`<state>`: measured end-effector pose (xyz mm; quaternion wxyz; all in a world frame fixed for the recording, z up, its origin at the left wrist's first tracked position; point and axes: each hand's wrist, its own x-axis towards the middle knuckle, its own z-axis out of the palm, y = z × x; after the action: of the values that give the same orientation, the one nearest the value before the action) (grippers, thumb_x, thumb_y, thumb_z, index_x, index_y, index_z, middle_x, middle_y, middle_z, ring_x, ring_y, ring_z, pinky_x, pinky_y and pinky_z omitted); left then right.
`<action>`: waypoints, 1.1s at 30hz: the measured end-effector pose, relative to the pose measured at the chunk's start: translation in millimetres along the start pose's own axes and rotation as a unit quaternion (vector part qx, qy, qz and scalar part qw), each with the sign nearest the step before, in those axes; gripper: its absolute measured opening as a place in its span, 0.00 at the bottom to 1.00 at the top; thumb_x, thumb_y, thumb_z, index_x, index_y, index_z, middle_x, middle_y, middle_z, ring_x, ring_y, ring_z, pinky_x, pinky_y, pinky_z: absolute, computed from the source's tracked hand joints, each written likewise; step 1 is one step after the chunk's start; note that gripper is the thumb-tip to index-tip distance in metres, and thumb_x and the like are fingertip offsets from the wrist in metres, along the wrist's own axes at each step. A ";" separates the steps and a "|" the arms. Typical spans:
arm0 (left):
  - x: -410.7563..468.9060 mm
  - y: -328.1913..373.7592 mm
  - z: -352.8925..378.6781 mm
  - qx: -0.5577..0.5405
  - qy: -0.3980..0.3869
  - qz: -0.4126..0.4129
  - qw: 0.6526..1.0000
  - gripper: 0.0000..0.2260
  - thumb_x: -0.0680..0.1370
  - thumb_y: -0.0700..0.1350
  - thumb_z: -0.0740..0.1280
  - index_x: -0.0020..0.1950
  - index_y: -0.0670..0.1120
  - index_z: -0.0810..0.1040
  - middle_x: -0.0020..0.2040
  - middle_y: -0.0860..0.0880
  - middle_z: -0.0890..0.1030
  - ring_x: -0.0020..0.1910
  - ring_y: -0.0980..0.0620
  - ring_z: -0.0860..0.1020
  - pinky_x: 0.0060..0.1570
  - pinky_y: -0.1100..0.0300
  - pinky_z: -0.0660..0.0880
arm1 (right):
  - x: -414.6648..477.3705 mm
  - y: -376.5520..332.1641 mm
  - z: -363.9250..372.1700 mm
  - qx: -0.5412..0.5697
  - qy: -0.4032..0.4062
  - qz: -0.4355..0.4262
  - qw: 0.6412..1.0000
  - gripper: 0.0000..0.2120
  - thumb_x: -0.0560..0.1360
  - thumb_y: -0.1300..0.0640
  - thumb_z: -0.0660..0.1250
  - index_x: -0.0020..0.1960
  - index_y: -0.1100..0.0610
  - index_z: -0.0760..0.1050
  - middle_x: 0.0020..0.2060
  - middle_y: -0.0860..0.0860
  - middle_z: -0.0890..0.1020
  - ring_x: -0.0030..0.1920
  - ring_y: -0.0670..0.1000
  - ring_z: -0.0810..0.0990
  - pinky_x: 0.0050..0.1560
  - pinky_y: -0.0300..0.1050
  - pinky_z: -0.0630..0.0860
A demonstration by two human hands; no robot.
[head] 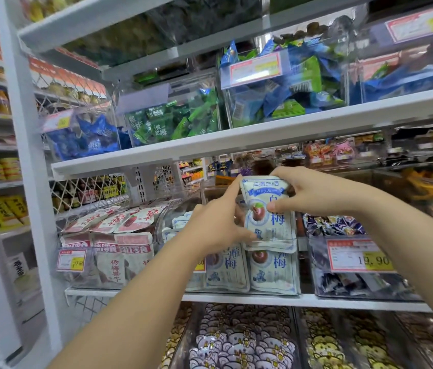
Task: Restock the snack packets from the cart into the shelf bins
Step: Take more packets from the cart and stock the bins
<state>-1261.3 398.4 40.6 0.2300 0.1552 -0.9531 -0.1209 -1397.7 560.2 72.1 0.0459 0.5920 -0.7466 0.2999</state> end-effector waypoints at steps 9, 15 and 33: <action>-11.0 -0.6 6.4 -0.133 0.072 0.035 0.988 0.34 0.76 0.58 0.72 0.77 0.65 0.59 0.53 0.60 0.79 0.57 0.56 0.77 0.61 0.50 0.73 | 4.7 -9.1 5.2 -0.044 -0.042 0.030 0.998 0.08 0.74 0.52 0.72 0.44 0.55 0.76 0.33 0.47 0.77 0.28 0.43 0.70 0.32 0.39 0.65; -10.6 1.7 19.2 -0.126 0.065 0.037 0.989 0.22 0.82 0.49 0.67 0.73 0.61 0.64 0.44 0.59 0.78 0.43 0.55 0.78 0.45 0.55 0.73 | 9.2 -10.5 7.1 -0.101 -0.108 0.063 0.987 0.14 0.75 0.46 0.70 0.45 0.57 0.78 0.33 0.48 0.75 0.32 0.48 0.71 0.39 0.46 0.67; -13.3 6.7 13.4 0.106 -0.047 0.028 0.993 0.09 0.84 0.56 0.59 0.53 0.51 0.72 0.36 0.58 0.70 0.43 0.48 0.72 0.48 0.53 0.61 | 5.1 -11.1 30.0 -0.271 -0.041 0.042 0.961 0.11 0.74 0.44 0.72 0.40 0.50 0.78 0.36 0.44 0.77 0.47 0.49 0.72 0.76 0.65 0.50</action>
<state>-1258.1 411.4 25.7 0.1707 0.1462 -0.9742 -0.0195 -1380.5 539.5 54.2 0.1613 0.5369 -0.8256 0.0636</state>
